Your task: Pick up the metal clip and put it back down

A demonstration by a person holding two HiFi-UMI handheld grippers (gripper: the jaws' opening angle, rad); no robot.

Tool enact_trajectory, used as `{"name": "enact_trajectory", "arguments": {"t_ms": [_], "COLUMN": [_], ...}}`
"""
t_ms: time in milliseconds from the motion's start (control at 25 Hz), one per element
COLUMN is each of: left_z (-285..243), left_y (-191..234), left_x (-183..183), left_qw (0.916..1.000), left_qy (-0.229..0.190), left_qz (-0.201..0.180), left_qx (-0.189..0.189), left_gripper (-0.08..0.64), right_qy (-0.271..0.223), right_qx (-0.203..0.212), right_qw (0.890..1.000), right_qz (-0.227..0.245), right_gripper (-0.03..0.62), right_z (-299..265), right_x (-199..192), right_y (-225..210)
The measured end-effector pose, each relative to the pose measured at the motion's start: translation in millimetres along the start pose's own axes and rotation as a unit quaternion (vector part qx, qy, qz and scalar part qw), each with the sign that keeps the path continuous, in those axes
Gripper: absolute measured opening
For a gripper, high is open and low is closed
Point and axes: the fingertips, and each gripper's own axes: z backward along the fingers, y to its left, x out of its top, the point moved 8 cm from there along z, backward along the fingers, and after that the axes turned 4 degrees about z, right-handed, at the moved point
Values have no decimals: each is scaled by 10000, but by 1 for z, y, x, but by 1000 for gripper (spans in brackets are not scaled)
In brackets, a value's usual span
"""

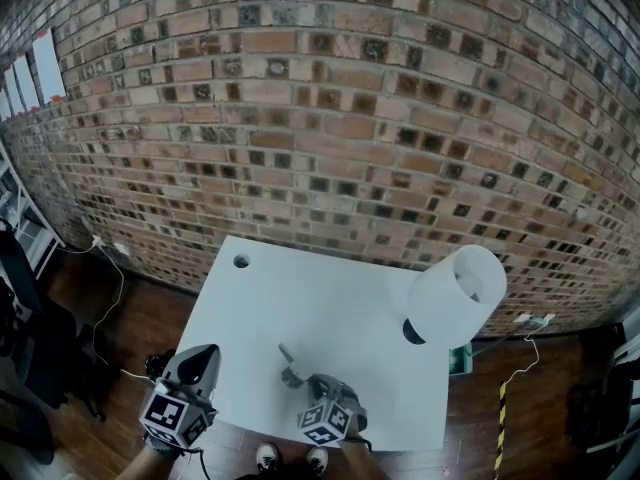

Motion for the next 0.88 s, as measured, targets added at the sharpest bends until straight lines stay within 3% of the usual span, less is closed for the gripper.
{"name": "enact_trajectory", "arguments": {"t_ms": [440, 880], "left_z": [-5, -10], "left_y": [8, 4], "left_x": [-13, -16], "left_qw": [9999, 9999], "left_qy": [98, 143], "left_qz": [-57, -41], "left_qx": [69, 69], "left_gripper": [15, 16], "right_qy": [319, 471], "right_qx": [327, 173], "right_qw": [9983, 9946], "right_qz": [365, 909], "right_gripper": [2, 12], "right_z": [-27, -34], "right_x": [-14, -25], "right_y": [14, 22]}}
